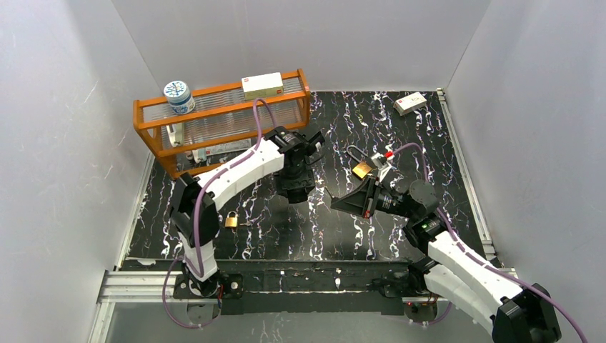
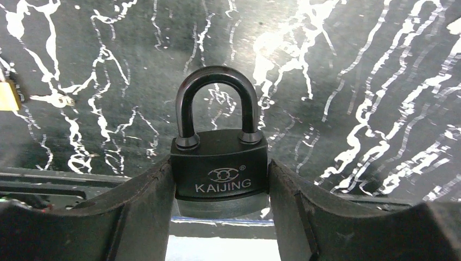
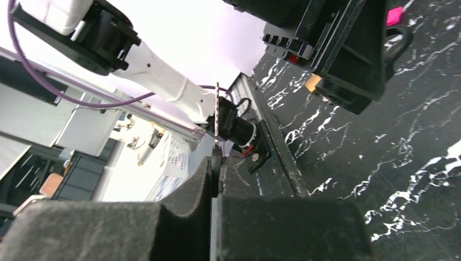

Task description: Unlock with the key

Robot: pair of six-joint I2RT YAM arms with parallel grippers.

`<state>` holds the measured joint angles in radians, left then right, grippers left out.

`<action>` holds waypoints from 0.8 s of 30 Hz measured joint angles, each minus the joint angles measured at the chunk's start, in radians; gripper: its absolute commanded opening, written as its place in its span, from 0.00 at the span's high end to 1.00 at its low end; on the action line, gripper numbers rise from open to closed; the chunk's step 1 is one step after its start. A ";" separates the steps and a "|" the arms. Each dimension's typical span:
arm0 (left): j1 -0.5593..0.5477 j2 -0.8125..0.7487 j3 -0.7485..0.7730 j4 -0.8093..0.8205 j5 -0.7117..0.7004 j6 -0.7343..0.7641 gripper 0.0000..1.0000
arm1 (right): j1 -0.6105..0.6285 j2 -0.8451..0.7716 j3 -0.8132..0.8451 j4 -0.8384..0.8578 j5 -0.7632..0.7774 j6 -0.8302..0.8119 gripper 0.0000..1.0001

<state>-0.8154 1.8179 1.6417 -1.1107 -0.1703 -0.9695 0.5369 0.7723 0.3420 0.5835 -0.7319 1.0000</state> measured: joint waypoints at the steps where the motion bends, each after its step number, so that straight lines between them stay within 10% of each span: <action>1: 0.000 -0.011 -0.003 0.008 0.010 -0.003 1.00 | 0.000 0.003 0.000 0.021 -0.012 0.017 0.99; 24: 0.018 -0.115 -0.080 0.099 0.108 -0.045 1.00 | 0.000 0.015 0.000 0.108 -0.061 0.074 0.99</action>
<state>-0.7975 1.7031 1.5612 -1.0115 -0.0620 -1.0149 0.5369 0.7876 0.3416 0.6910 -0.7925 1.0744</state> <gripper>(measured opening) 0.552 0.066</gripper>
